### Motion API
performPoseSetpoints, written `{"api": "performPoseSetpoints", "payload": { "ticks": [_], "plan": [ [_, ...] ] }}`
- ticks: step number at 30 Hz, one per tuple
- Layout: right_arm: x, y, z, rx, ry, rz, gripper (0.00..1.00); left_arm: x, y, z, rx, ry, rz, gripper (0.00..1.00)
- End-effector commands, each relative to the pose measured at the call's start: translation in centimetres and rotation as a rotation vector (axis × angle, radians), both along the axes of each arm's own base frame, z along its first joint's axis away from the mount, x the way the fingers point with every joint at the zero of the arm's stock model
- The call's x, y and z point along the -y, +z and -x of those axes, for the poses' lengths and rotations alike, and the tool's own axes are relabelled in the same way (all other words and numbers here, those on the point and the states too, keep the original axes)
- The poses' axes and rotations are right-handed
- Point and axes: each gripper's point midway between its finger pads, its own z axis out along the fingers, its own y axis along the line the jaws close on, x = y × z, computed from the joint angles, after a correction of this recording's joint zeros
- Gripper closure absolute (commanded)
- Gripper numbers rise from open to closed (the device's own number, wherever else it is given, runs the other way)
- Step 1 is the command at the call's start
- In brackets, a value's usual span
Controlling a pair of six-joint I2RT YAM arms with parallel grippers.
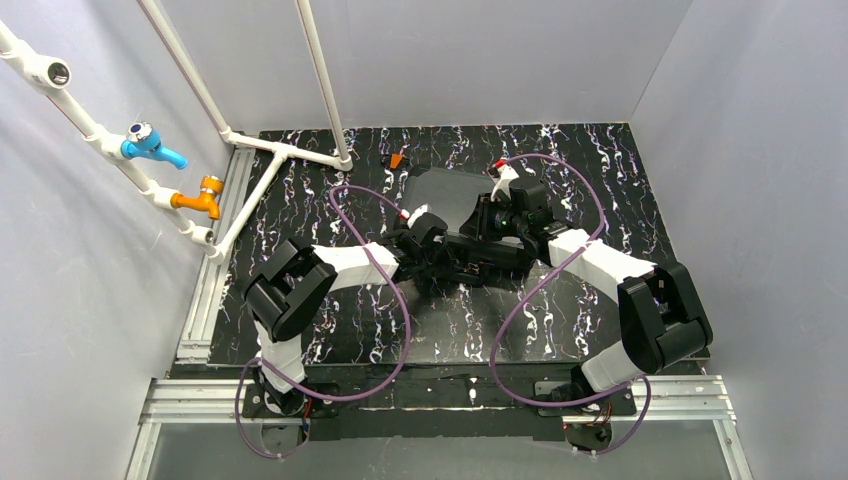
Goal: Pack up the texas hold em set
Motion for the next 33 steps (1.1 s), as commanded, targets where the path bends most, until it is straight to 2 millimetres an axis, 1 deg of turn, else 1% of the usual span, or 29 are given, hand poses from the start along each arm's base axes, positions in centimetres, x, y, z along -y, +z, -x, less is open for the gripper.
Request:
{"api": "performPoseSetpoints", "payload": {
  "ticks": [1, 4, 8, 13, 15, 22, 33],
  "plan": [
    [5.2, -10.2, 7.7, -0.382, -0.005, 0.277, 0.71, -2.5, -0.3, -4.5, 0.154, 0.106, -0.097, 1.0],
    [5.3, -10.4, 7.8, -0.385, -0.003, 0.282, 0.71, -2.4, -0.3, -4.7, 0.173, 0.106, -0.087, 1.0],
    [5.3, -10.7, 7.8, -0.39, -0.003, 0.285, 0.71, -2.2, -1.4, -4.8, 0.152, 0.113, -0.085, 1.0],
    [5.3, -10.8, 7.8, -0.392, -0.002, 0.287, 0.71, -2.9, -2.0, -4.8, 0.167, 0.13, -0.13, 1.0],
    [5.4, -10.8, 7.8, -0.391, -0.003, 0.29, 0.71, -3.4, -2.3, -4.6, 0.174, 0.136, -0.157, 1.0],
    [5.4, -11.0, 7.9, -0.396, -0.003, 0.294, 0.71, -6.1, -4.6, -3.5, 0.135, 0.178, -0.256, 1.0],
    [5.5, -10.5, 7.9, -0.39, -0.006, 0.293, 0.71, -9.3, -5.4, -2.5, 0.129, 0.216, -0.379, 1.0]
  ]
}}
